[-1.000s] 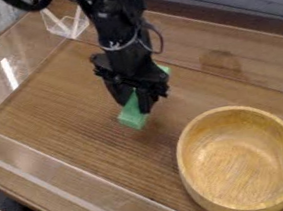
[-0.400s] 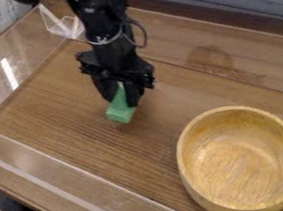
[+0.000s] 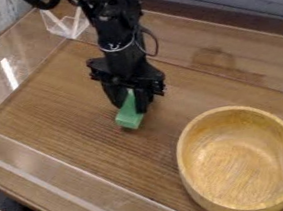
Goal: Remove the green block from inside the brown bowl and put it on the table
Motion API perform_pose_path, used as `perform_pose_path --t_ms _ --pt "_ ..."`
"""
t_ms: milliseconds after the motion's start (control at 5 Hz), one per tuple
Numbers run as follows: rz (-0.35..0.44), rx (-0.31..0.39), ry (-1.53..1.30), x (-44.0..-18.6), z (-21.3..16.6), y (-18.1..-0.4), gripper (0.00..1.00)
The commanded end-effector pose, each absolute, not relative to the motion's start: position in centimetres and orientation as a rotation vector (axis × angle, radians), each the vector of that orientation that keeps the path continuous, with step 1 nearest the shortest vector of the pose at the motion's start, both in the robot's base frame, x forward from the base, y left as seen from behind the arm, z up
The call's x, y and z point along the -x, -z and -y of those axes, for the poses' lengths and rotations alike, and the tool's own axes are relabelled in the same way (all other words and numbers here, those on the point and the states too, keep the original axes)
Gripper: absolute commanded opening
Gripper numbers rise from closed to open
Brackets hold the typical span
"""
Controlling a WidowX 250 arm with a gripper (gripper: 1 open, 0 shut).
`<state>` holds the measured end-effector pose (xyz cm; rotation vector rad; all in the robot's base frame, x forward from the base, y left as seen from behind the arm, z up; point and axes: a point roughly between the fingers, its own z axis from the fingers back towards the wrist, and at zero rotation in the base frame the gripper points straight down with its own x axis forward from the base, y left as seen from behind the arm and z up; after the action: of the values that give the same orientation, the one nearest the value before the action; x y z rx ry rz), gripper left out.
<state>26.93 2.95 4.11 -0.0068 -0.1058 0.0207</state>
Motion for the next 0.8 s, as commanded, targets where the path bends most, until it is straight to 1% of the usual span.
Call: perform_pose_path --t_ms 0,400,600 --pt "0.132 0.007 0.005 -27.6 -3.1 -4.7 0.00" --pt "0.110 0.009 -0.100 -26.9 -4.2 -5.9 0.00" --pt "0.091 0.009 -0.110 -26.2 -4.3 -6.0 1.00"
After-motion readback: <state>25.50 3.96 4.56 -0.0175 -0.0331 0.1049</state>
